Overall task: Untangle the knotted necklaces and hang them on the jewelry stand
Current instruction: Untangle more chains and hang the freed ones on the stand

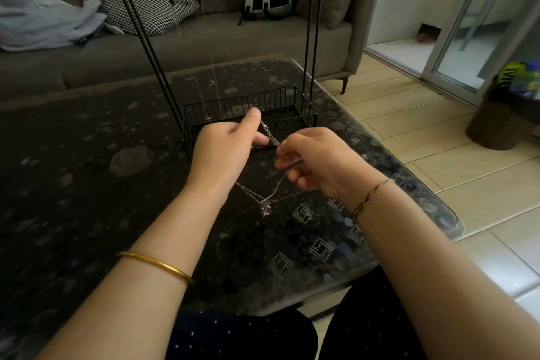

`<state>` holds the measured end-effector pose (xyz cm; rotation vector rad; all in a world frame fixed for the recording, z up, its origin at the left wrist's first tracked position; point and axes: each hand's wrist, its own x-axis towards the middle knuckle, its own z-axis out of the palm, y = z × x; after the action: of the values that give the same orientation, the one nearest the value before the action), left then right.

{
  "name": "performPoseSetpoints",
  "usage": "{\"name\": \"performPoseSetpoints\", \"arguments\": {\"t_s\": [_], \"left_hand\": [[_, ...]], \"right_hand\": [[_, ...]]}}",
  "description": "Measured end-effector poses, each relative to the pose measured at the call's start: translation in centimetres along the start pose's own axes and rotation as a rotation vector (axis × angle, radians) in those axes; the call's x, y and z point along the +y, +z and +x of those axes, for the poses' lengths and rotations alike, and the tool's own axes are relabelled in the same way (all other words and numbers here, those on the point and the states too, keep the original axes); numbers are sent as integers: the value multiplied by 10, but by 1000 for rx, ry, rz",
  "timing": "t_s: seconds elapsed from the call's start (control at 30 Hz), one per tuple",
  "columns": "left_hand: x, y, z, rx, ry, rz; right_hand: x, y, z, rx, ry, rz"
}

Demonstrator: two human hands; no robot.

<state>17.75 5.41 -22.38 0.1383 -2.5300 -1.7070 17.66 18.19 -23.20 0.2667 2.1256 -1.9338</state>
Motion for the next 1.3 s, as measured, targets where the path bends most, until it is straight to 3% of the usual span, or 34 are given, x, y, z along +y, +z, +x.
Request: {"name": "performPoseSetpoints", "arguments": {"t_s": [0.13, 0.5, 1.0, 1.3], "left_hand": [[3, 2, -2, -4, -24, -91], [-1, 1, 3, -144, -97, -113], [-2, 0, 7, -136, -164, -161], [-3, 1, 7, -177, -208, -112]], "right_hand": [[-1, 0, 0, -29, 27, -30], [3, -3, 3, 8, -153, -41], [3, -3, 1, -15, -240, -62], [2, -2, 0, 32, -337, -231]]}}
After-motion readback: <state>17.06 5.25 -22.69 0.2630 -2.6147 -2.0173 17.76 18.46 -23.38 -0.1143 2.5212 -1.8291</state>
